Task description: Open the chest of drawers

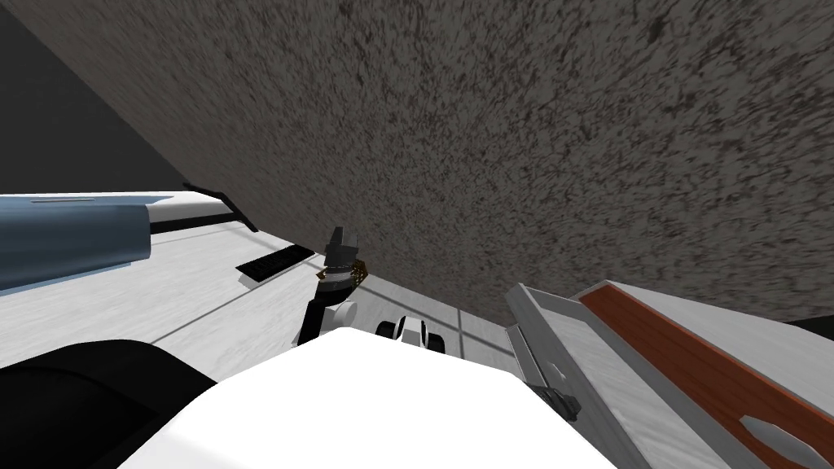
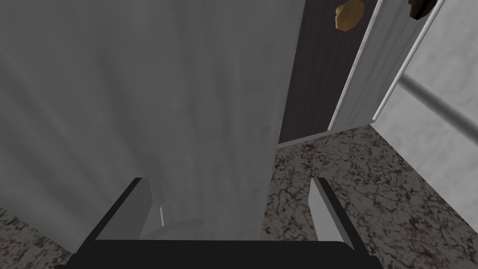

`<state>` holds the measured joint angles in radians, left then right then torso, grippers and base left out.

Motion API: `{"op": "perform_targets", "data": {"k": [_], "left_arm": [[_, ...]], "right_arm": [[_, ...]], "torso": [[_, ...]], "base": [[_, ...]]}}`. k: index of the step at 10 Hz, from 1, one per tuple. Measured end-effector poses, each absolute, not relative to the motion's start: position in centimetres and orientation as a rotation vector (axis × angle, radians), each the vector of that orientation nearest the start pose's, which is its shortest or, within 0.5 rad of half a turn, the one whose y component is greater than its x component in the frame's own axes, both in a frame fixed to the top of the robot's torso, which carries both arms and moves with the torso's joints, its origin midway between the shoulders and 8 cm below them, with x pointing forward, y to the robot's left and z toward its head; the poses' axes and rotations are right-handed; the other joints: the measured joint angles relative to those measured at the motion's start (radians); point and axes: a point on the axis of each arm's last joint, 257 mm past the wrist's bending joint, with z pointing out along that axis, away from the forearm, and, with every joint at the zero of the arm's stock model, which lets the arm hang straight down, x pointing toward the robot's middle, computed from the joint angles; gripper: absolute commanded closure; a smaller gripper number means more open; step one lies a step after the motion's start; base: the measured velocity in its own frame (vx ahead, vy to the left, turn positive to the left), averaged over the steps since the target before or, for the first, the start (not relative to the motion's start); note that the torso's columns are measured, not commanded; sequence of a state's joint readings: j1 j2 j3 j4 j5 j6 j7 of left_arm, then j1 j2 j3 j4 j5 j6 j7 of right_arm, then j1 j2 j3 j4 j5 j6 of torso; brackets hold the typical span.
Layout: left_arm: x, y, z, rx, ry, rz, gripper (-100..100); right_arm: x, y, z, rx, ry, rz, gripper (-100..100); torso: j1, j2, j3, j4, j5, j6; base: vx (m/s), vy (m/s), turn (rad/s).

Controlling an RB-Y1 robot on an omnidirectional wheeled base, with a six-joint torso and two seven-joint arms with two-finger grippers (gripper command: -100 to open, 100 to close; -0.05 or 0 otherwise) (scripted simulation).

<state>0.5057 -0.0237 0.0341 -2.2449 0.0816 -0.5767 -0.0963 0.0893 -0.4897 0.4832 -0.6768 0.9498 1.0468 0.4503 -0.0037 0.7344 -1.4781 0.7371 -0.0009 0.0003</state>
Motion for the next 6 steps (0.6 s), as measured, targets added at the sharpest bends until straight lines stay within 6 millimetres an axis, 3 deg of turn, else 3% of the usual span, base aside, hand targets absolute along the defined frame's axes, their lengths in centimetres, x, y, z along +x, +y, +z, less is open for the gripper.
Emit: {"op": "perform_targets", "data": {"k": [2, 4, 5, 6], "left_arm": [[33.2, 30.4, 2.2, -0.658, 0.536, -1.230, 0], [33.2, 30.4, 2.2, -0.658, 0.536, -1.229, 0], [33.2, 30.4, 2.2, -0.658, 0.536, -1.229, 0], [33.2, 30.4, 2.2, -0.658, 0.536, -1.230, 0]], "right_arm": [[14.9, -64.3, -48.0, -0.139, 2.425, -1.738, -100], [16.0, -66.7, -46.6, -0.079, 2.414, -1.767, -100], [15.3, -67.2, -46.6, -0.041, 2.429, -1.777, -100], [15.5, -69.1, -45.4, -0.031, 2.412, -1.819, -100]], "torso": [[0.008, 0.006, 0.003, 0.001, 0.002, -0.002], [0.004, 0.003, 0.002, 0.001, 0.001, 0.000], [0.000, 0.000, 0.000, 0.000, 0.000, 0.000], [0.005, 0.003, 0.002, 0.001, 0.001, -0.002]], "base": [[-0.115, 0.115, 0.302], [-0.037, 0.051, -0.001], [-0.084, 0.105, 0.309], [-0.105, 0.134, 0.312]]}}
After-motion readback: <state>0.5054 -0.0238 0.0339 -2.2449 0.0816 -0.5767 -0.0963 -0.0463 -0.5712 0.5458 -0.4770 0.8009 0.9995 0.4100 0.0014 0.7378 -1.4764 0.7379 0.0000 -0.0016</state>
